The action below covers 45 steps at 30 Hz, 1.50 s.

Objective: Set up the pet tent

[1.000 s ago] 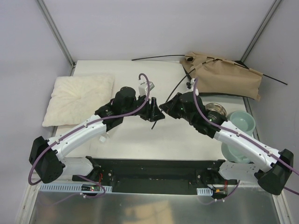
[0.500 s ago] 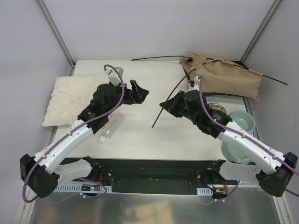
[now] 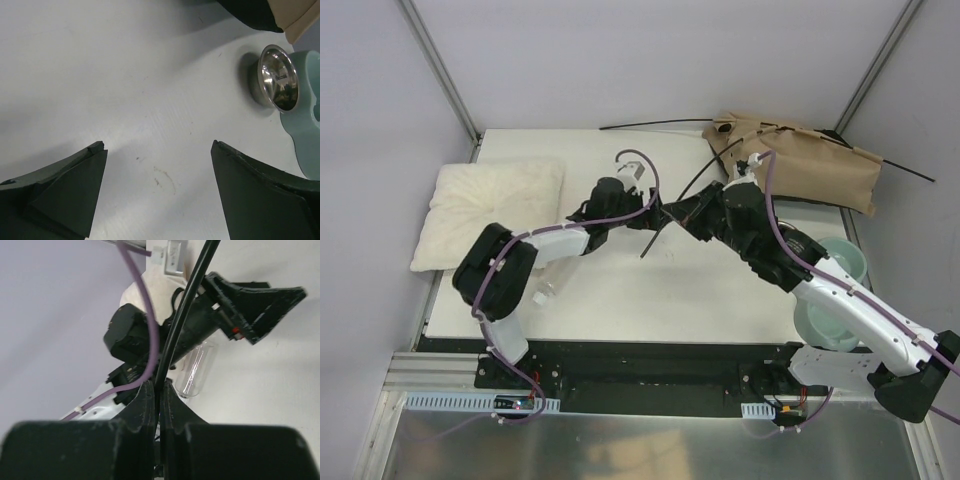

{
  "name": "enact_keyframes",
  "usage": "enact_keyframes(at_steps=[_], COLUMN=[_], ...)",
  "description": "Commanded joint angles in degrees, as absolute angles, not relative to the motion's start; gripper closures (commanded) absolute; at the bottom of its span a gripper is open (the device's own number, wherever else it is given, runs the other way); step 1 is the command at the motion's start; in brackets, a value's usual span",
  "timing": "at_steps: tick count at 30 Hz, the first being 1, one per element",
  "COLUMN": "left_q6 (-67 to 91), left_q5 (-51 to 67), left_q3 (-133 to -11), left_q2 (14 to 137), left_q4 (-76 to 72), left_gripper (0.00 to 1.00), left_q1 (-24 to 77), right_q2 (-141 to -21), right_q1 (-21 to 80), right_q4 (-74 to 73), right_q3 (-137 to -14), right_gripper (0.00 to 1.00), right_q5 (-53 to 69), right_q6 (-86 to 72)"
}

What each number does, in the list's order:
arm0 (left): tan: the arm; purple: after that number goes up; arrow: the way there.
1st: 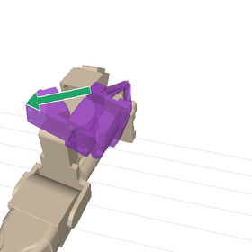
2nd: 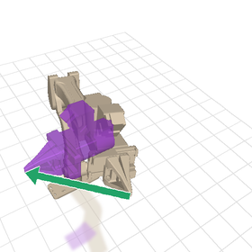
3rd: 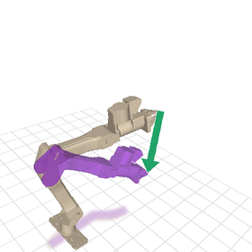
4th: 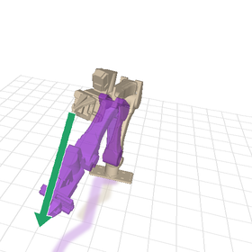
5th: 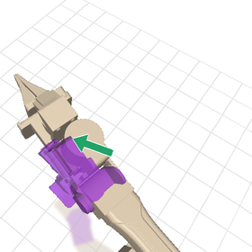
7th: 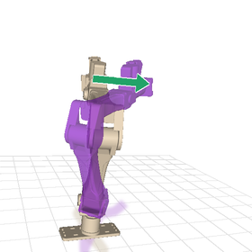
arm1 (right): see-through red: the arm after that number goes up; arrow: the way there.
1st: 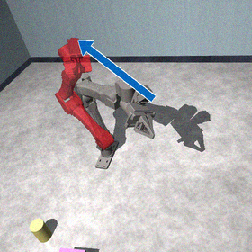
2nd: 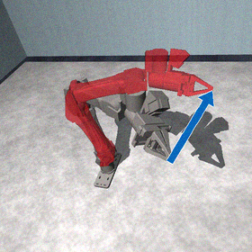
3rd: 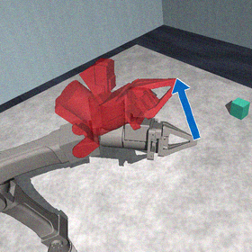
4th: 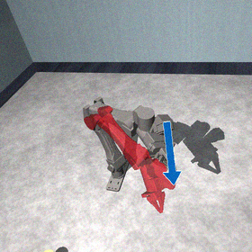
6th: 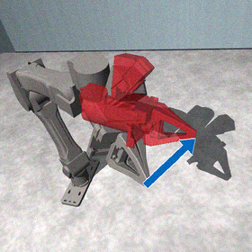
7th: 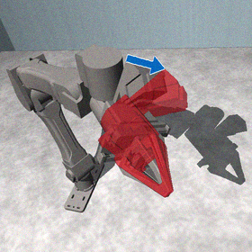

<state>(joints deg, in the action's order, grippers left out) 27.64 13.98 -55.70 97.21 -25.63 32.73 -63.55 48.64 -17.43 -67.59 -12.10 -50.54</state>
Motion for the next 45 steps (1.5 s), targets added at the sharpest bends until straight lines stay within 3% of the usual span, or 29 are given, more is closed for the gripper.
enact_keyframes(at_steps=[1, 9, 14, 22, 32, 39, 45], left_q6=[27.6, 25.3, 22.9, 20.8, 18.8, 18.2, 17.1], left_q5=[17.3, 14.9, 15.4, 11.3, 11.1, 12.0, 10.4], left_q3=[-62.7, -70.1, -73.2, -78.7, -83.3, -85.0, -88.0], left_q2=[104.0, 117.6, 122.3, 127.4, 130.9, 132.4, 133.1], left_q4=[-46.3, -66.2, -70.8, -72.9, -71.8, -70.1, -69.2], left_gripper=[0.13, 0.2, 0.24, 0.28, 0.47, 0.48, 0.56], left_q1=[36.0, 40.7, 43.0, 44.6, 45.4, 46.6, 47.0], right_q2=[-61.3, -61.8, -62.3, -61.5, -60.5, -60.0, -59.6], right_q1=[48.0, 47.0, 46.1, 44.5, 43.8, 43.2, 43.2], right_q4=[-14.2, -14.3, -14.7, -14.9, -14.9, -14.9, -15.7], right_q3=[-70.7, -70.8, -71.1, -70.2, -69.1, -68.7, -68.6], right_gripper=[1.0, 1.0, 1.0, 1.0, 1.0, 1.0, 1.0], right_q5=[-13.9, -12.6, -11.3, -9.8, -9.2, -8.6, -8.5], right_q6=[-50.3, -51.9, -51.9, -53.0, -53.4, -53.3, -53.4])
